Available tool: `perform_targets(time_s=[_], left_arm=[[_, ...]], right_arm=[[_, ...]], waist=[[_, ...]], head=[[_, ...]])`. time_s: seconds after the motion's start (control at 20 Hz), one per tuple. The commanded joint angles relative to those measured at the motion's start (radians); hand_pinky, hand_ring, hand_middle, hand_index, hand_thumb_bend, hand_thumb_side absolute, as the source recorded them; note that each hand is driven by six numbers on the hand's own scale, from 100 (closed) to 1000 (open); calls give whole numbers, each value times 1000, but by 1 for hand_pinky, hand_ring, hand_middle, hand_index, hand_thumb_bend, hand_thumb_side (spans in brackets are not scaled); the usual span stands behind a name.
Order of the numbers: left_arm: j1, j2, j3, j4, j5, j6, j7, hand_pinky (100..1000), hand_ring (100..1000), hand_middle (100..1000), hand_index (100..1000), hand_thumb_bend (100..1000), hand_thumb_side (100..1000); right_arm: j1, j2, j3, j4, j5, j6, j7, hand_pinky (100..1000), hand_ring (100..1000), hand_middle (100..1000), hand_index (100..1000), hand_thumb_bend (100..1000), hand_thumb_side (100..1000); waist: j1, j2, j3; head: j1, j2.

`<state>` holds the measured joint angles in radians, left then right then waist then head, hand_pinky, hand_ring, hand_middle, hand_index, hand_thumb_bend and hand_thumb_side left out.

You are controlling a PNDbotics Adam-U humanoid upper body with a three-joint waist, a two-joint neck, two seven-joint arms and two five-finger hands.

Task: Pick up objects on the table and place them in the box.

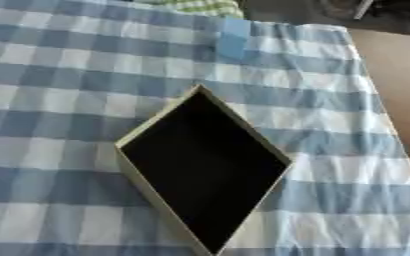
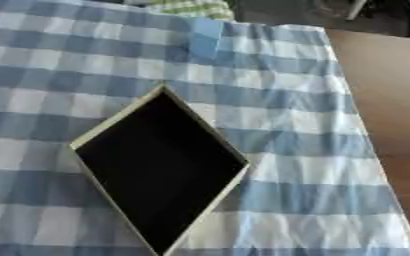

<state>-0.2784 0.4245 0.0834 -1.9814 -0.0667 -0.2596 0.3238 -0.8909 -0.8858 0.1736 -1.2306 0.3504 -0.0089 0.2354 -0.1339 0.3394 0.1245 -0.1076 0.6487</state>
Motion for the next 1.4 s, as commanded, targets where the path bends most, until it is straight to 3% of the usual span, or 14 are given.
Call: perform_targets(time_s=[0.05,0.25,0.55,1.0,1.4], left_arm=[[-12,24,0,-19,1,-1,-3,604,702,696,755,402,577],[-12,25,-1,-19,2,0,-5,605,702,696,755,401,576],[-11,24,-3,-19,5,2,-8,605,702,695,755,398,576],[-13,25,-5,-19,8,3,-13,605,700,694,755,385,567],[-16,24,-10,-19,11,3,-21,605,699,691,754,381,564]], right_arm=[[-30,-42,-10,-26,82,-42,137,894,974,902,945,138,882],[-52,-32,-20,-29,140,-107,312,915,983,894,952,271,683],[-75,-22,-35,-31,174,-139,475,924,987,907,959,328,525],[-95,-3,-34,-35,187,-110,494,925,971,919,992,320,347],[-134,42,-25,4,244,-74,455,920,956,919,1000,331,284]], waist=[[3,-19,1],[2,-20,4],[0,-22,3],[-1,-22,7],[-8,-19,21]], head=[[-4,-22],[-11,-20],[-15,-11],[-17,-6],[-27,0]])
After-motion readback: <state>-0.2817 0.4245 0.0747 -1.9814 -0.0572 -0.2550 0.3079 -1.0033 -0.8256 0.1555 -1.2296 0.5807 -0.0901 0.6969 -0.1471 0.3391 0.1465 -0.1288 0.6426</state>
